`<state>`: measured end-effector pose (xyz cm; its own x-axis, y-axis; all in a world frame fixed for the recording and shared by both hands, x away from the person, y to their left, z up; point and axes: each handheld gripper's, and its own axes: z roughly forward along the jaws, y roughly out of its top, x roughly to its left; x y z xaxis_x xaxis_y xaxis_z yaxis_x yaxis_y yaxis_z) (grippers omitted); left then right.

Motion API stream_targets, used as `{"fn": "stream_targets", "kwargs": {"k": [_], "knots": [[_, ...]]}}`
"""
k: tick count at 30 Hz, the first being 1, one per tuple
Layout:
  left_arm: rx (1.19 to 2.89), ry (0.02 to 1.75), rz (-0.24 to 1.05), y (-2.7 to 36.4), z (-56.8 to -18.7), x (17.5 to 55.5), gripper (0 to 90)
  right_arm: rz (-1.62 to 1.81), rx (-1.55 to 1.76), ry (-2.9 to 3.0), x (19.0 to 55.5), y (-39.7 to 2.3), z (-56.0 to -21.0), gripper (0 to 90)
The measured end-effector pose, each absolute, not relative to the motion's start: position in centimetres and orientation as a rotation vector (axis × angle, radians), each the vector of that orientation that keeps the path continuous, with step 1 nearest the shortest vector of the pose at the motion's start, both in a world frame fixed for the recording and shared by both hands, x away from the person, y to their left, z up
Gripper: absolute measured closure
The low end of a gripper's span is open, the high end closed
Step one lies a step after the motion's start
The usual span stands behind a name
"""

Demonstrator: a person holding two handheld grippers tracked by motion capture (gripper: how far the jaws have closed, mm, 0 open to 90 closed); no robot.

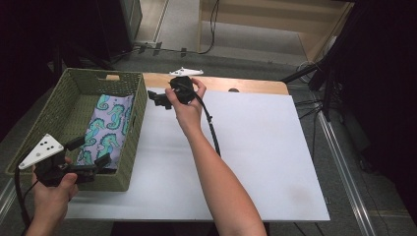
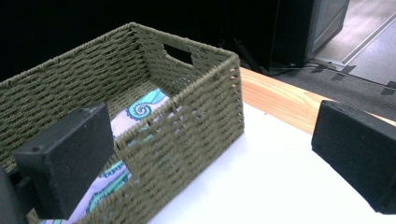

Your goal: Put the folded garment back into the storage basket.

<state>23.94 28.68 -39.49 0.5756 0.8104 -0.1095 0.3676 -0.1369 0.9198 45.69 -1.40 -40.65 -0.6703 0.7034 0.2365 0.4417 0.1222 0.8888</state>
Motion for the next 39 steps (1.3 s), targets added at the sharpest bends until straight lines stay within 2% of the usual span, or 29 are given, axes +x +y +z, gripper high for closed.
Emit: {"fn": "stream_targets", "kwargs": {"k": [39], "knots": [[1.757, 0.796, 0.413, 17.5, -39.8, 24.0, 0.0, 1.542, 1.153, 2.061, 39.6, -12.8, -41.3, 0.0]]}}
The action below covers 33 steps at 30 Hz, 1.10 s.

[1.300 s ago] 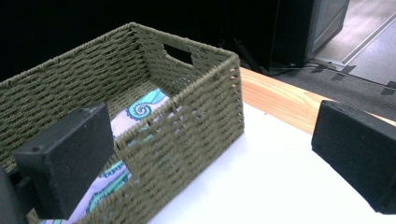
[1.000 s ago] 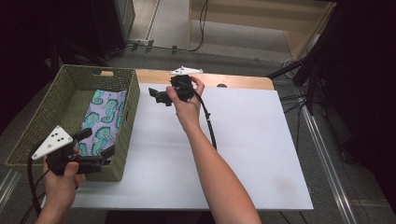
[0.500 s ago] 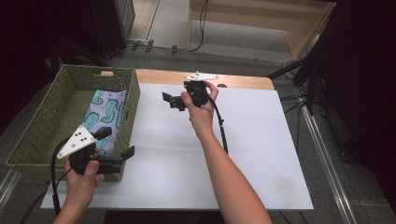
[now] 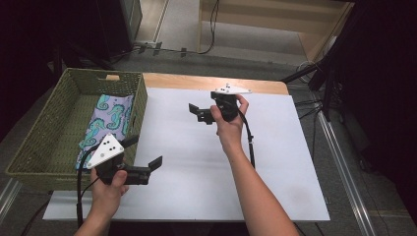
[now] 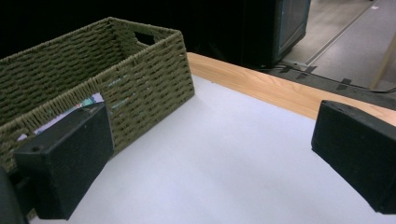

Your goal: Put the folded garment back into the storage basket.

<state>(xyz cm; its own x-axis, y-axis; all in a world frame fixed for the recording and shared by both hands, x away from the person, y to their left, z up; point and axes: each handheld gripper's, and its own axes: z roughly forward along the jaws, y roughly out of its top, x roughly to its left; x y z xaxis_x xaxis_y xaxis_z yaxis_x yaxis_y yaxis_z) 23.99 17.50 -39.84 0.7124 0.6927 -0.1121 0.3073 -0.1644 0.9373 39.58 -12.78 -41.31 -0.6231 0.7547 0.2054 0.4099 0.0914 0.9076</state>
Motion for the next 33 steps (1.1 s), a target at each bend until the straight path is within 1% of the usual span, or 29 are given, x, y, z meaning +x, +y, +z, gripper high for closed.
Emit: {"fn": "stream_targets", "kwargs": {"k": [18, 33], "knots": [[1.761, 0.756, 0.389, 13.7, -41.4, 24.0, 0.0, 1.518, 1.161, 2.007, 34.9, -18.9, -42.7, 0.0], [1.771, 0.78, 0.389, 13.4, -43.9, 24.2, 0.0, 1.46, 1.162, 1.981, 31.2, -22.6, -44.9, 0.0]]}}
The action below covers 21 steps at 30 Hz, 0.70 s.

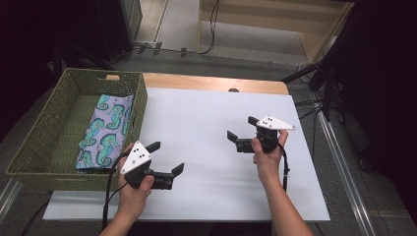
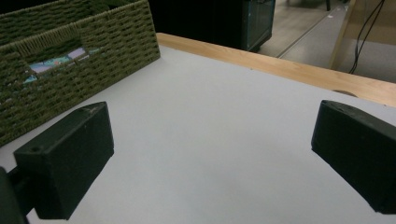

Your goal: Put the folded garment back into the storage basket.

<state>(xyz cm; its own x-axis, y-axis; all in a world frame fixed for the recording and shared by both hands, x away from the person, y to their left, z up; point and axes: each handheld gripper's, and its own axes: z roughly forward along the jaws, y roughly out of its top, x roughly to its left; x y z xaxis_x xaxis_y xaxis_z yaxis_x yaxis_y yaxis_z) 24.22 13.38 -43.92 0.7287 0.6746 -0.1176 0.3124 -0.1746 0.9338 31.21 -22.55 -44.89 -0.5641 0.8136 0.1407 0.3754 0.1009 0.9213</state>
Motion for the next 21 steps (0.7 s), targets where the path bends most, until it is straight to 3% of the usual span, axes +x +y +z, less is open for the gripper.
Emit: {"fn": "stream_targets", "kwargs": {"k": [21], "knots": [[1.804, 0.771, 0.386, 13.1, -46.4, 23.8, 0.0, 1.41, 1.197, 1.947, 25.6, -27.4, -47.9, 0.0]]}}
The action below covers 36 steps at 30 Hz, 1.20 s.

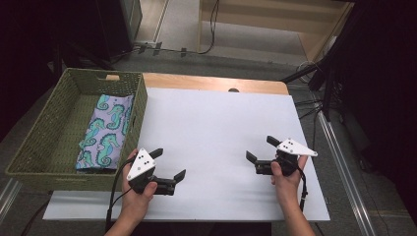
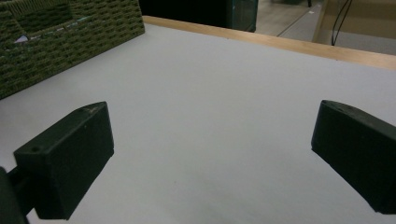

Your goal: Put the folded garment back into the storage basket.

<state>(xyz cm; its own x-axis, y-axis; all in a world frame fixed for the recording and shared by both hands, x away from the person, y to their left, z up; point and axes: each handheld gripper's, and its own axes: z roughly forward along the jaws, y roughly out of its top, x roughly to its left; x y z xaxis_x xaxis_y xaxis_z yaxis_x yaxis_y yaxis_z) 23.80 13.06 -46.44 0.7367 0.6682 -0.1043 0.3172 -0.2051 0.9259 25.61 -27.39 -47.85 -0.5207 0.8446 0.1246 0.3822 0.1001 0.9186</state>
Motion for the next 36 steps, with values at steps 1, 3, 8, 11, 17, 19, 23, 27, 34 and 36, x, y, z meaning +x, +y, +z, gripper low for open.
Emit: {"fn": "stream_targets", "kwargs": {"k": [1, 3, 8, 11, 17, 19, 23, 27, 34, 36], "knots": [[1.804, 0.771, 0.381, 13.1, -46.5, 23.8, 0.0, 1.407, 1.197, 1.942, 25.3, -27.6, -47.9, 0.0], [1.803, 0.773, 0.382, 13.1, -46.7, 23.8, 0.0, 1.402, 1.202, 1.936, 24.8, -28.2, -48.1, 0.0], [1.812, 0.775, 0.381, 13.1, -47.2, 23.8, 0.0, 1.401, 1.213, 1.922, 23.5, -29.3, -48.7, 0.0], [1.811, 0.78, 0.381, 13.3, -47.5, 23.8, 0.0, 1.402, 1.229, 1.91, 22.7, -29.9, -49.2, 0.0], [1.807, 0.778, 0.379, 13.7, -47.8, 23.8, 0.0, 1.392, 1.238, 1.911, 21.6, -30.9, -49.8, 0.0], [1.804, 0.781, 0.38, 13.8, -47.9, 23.8, 0.0, 1.394, 1.241, 1.908, 21.2, -31.3, -50.0, 0.0], [1.799, 0.775, 0.376, 14.1, -48.2, 23.8, 0.0, 1.402, 1.247, 1.9, 20.5, -31.9, -50.2, 0.0], [1.801, 0.763, 0.381, 14.1, -48.6, 23.8, 0.0, 1.385, 1.246, 1.909, 20.2, -32.2, -50.6, 0.0], [1.808, 0.77, 0.394, 14.2, -49.5, 23.9, 0.0, 1.393, 1.251, 1.897, 19.5, -33.3, -50.9, 0.0], [1.809, 0.778, 0.397, 14.2, -49.6, 24.0, 0.0, 1.361, 1.249, 1.895, 19.3, -33.7, -51.1, 0.0]]}}
